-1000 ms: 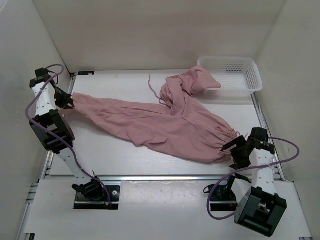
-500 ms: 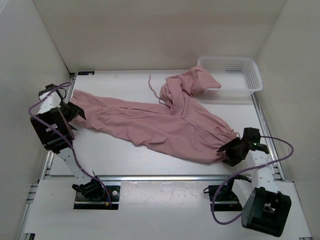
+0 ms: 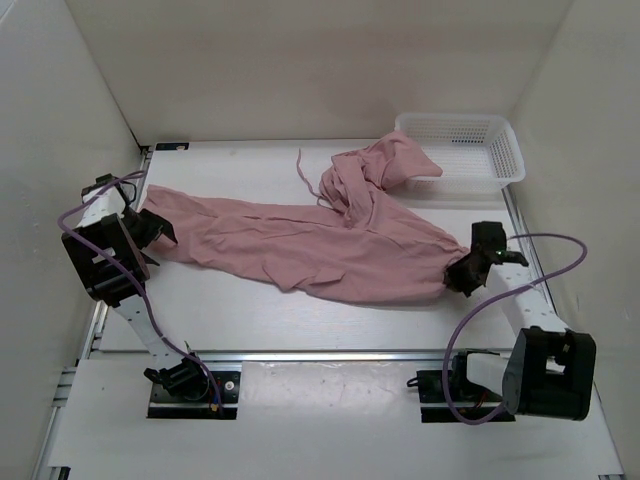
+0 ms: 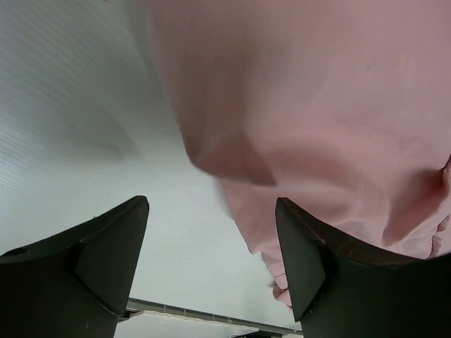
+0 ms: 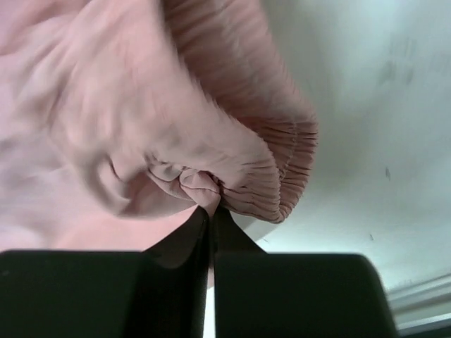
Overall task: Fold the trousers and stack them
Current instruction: Flatten the trousers out
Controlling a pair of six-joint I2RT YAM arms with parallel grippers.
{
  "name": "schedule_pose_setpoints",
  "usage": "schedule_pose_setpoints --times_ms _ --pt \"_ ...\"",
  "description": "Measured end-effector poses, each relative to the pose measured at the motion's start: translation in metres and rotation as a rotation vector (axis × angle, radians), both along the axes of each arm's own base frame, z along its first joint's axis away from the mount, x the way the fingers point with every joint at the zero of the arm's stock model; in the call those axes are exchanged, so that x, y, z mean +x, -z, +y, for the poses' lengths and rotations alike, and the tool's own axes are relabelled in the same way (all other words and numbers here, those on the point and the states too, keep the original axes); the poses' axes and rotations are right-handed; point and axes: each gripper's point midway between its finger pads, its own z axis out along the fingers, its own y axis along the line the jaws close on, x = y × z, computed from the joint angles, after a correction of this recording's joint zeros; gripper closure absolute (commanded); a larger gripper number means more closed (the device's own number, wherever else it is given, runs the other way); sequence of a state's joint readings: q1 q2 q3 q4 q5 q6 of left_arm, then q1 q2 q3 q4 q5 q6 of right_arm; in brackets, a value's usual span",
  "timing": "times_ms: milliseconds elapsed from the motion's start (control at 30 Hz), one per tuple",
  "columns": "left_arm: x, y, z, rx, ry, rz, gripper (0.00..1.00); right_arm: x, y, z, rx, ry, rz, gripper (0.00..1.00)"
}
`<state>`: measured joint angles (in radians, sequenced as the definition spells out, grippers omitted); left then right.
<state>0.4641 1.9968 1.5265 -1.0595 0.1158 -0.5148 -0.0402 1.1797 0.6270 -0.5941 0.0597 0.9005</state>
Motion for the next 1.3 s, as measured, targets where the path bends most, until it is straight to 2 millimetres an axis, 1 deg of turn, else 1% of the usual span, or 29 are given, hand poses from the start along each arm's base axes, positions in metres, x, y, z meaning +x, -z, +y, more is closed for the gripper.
schedule_pose_setpoints --times_ms 67,100,167,233,300,367,500,600,633,700,733,767,867,900,933,967,1033,1100,1167,1267,1300 --pt "0.0 0.0 0.0 0.002 -0.001 0.002 0.13 0.021 -0.022 -0.011 -0.043 0.01 -0.076 1.0" --pt "-0.001 0.0 0.001 0.006 -0.004 0.005 0.13 0.028 -0.032 -0.018 -0.062 0.021 -0.108 1.0" --pt "-0.002 0.001 0.003 0.019 -0.01 0.013 0.13 0.036 -0.047 -0.033 -0.094 0.045 -0.156 1.0" --pt "-0.004 0.002 0.007 0.041 -0.023 0.026 0.13 0.037 -0.054 -0.05 -0.119 0.072 -0.176 1.0" --pt "-0.007 0.004 0.011 0.058 -0.044 0.041 0.12 0.033 -0.054 -0.061 -0.129 0.091 -0.172 1.0" --pt "-0.015 0.008 0.014 0.057 -0.078 0.061 0.12 0.029 -0.053 -0.068 -0.13 0.097 -0.159 1.0" --pt "-0.037 0.018 0.024 0.067 -0.139 0.122 0.12 0.025 -0.05 -0.068 -0.124 0.076 -0.141 1.0" --pt "-0.048 0.023 0.026 0.069 -0.159 0.154 0.13 0.024 -0.045 -0.067 -0.113 0.059 -0.119 1.0" --pt "-0.05 0.025 0.025 0.068 -0.159 0.16 0.15 0.024 -0.043 -0.066 -0.11 0.054 -0.11 1.0" --pt "-0.051 0.026 0.024 0.067 -0.162 0.165 0.25 0.024 -0.041 -0.066 -0.105 0.048 -0.097 1.0" --pt "-0.05 0.026 0.024 0.068 -0.165 0.163 0.31 0.025 -0.041 -0.066 -0.104 0.046 -0.096 1.0" --pt "-0.049 0.026 0.025 0.071 -0.171 0.159 0.42 0.026 -0.041 -0.065 -0.102 0.044 -0.097 1.0" --pt "-0.037 0.027 0.028 0.079 -0.171 0.148 0.58 0.03 -0.047 -0.066 -0.103 0.042 -0.111 1.0" --pt "-0.031 0.028 0.031 0.086 -0.17 0.142 0.65 0.032 -0.049 -0.066 -0.103 0.042 -0.119 1.0" --pt "-0.023 0.028 0.033 0.094 -0.167 0.132 0.85 0.034 -0.052 -0.067 -0.103 0.041 -0.126 1.0" --pt "-0.015 0.029 0.035 0.101 -0.164 0.121 0.9 0.035 -0.054 -0.067 -0.102 0.041 -0.133 1.0" --pt "0.001 0.028 0.039 0.108 -0.156 0.095 0.9 0.036 -0.056 -0.068 -0.102 0.04 -0.138 1.0" --pt "0.019 0.026 0.038 0.091 -0.146 0.056 0.9 0.036 -0.056 -0.068 -0.103 0.038 -0.137 1.0" --pt "0.03 0.021 0.035 0.084 -0.135 0.025 0.9 0.036 -0.057 -0.068 -0.104 0.037 -0.138 1.0" --pt "0.048 0.004 0.034 0.082 -0.123 -0.032 0.9 0.041 -0.065 -0.07 -0.109 0.036 -0.156 1.0" --pt "0.056 -0.007 0.035 0.084 -0.119 -0.056 0.9 0.045 -0.071 -0.071 -0.112 0.036 -0.165 1.0"
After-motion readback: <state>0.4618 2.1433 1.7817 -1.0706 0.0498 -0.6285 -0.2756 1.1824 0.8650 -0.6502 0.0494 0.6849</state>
